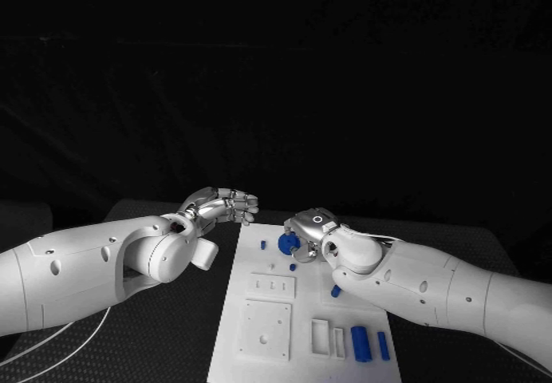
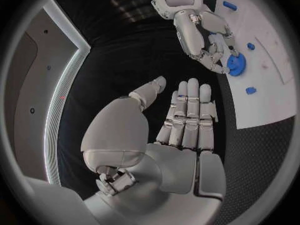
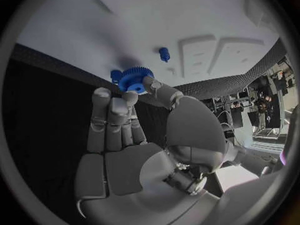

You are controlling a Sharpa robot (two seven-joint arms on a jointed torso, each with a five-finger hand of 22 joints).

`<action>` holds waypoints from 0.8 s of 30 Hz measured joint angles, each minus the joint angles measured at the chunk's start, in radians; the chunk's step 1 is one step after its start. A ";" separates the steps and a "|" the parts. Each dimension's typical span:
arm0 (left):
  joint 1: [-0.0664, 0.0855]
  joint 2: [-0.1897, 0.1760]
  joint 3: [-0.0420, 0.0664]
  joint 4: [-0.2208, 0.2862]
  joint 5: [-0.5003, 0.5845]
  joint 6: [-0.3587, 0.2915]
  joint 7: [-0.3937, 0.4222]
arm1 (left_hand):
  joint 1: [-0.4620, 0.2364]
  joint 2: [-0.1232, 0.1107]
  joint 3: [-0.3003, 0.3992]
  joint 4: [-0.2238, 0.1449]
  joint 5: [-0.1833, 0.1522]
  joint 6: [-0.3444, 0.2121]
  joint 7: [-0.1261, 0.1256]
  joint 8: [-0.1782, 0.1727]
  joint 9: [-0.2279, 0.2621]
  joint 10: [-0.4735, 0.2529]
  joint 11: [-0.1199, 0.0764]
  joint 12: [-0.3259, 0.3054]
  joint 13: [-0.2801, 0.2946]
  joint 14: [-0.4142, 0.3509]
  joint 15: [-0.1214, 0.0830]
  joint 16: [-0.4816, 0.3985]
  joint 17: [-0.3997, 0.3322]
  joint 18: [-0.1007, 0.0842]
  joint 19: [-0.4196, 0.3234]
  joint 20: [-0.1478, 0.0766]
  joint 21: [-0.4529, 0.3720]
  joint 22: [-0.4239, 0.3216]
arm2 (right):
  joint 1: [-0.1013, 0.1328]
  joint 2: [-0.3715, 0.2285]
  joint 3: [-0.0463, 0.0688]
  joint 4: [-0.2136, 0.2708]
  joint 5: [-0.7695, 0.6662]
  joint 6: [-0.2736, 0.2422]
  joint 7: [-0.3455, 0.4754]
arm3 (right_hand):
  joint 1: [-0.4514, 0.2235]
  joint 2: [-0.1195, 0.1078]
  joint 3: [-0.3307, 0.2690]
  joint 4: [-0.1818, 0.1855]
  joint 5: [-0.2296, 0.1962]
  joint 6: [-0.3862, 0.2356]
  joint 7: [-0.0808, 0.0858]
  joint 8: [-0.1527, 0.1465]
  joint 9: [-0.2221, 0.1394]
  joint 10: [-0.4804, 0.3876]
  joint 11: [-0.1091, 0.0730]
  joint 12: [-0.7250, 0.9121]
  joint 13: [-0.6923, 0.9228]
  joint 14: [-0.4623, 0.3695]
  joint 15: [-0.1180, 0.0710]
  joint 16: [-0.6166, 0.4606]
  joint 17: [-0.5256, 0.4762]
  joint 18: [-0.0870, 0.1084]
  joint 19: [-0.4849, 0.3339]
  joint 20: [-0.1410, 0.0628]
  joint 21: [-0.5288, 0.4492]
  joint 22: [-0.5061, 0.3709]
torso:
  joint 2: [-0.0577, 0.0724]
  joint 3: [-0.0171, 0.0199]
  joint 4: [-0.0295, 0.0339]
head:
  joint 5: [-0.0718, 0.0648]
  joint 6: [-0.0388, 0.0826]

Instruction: Assemble the parts on the task board

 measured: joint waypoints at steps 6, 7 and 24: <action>0.000 0.001 0.000 0.000 0.000 0.000 0.000 | 0.000 0.000 0.000 0.000 0.000 0.000 0.000 0.000 0.000 0.000 0.000 0.000 0.000 0.000 0.000 0.000 0.000 0.000 0.000 0.000 0.000 0.001 | -0.004 0.009 0.000 -0.009 0.000 0.001 0.000 | 0.000 0.000 0.000 0.000 0.000 0.000 0.000 -0.001 0.000 0.000 0.000 0.000 -0.001 0.000 0.000 0.000 0.000 0.000 0.000 0.000 0.000 0.000 | 0.000 0.0003 -0.0007 | 0.006 -0.001; 0.000 0.002 0.000 0.000 0.000 0.000 0.000 | 0.000 0.000 0.000 0.000 0.000 0.000 0.000 0.000 0.000 0.000 0.000 0.000 0.000 0.000 0.000 0.000 0.000 -0.001 0.000 0.000 0.000 0.001 | -0.004 0.010 0.000 -0.012 0.000 0.001 0.000 | 0.000 0.000 0.000 0.000 0.000 0.000 0.000 -0.001 -0.001 0.000 0.000 0.000 -0.001 0.000 0.000 0.000 0.000 -0.001 0.000 0.000 0.000 0.000 | 0.000 0.0002 -0.0006 | 0.007 -0.001; 0.000 0.004 0.000 0.000 0.000 0.000 0.000 | 0.000 0.000 0.000 0.000 0.000 0.000 0.000 0.000 0.001 0.000 0.000 0.000 0.001 0.000 0.000 -0.004 0.001 0.010 0.000 0.000 0.000 0.000 | -0.003 0.025 -0.001 -0.047 0.007 -0.001 0.002 | 0.001 -0.016 0.000 0.000 0.000 0.006 0.000 -0.016 -0.005 0.003 0.004 0.000 -0.003 0.002 0.002 -0.005 0.004 0.007 0.000 0.000 0.000 0.000 | 0.000 0.0013 -0.0017 | 0.013 -0.003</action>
